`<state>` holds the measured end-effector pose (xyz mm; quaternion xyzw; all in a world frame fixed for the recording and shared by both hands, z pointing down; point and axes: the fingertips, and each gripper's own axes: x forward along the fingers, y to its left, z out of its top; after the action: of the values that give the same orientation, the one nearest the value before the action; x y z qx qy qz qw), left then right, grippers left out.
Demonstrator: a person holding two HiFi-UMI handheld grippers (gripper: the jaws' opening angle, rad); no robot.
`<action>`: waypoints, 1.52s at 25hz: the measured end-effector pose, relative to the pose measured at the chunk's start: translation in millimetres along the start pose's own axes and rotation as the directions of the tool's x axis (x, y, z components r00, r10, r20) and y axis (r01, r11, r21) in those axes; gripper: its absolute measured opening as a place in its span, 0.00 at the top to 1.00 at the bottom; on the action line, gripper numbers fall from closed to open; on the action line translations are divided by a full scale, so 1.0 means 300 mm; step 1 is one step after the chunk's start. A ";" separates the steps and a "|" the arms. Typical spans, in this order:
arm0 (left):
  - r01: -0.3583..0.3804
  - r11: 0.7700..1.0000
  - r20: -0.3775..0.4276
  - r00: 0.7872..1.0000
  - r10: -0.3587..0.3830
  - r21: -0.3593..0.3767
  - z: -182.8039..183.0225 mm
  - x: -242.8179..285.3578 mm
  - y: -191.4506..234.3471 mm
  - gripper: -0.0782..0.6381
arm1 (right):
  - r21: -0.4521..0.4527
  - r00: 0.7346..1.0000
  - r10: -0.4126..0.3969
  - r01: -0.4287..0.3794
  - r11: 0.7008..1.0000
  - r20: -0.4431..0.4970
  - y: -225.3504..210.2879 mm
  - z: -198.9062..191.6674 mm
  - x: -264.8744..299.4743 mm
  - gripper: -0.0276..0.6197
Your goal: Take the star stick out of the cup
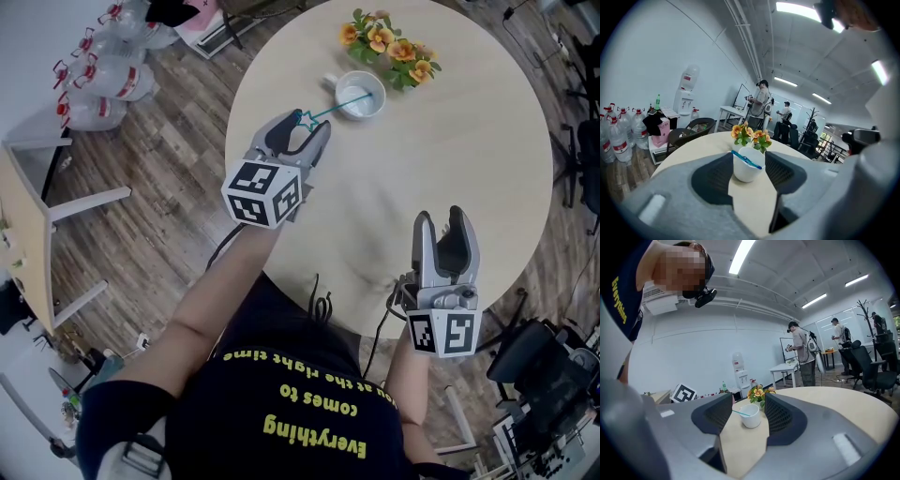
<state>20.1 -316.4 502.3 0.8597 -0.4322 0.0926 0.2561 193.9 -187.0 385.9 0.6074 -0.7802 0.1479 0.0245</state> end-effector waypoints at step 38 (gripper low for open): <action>0.002 0.990 0.071 0.997 -0.012 0.140 0.125 -0.112 -0.098 0.87 | -0.038 0.998 0.011 -0.009 0.999 0.054 0.045 0.066 -0.086 0.65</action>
<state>20.6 -298.1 446.8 0.8799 -0.4305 0.0909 0.1796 190.6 -165.1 358.7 0.6067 -0.7861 0.1169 0.0140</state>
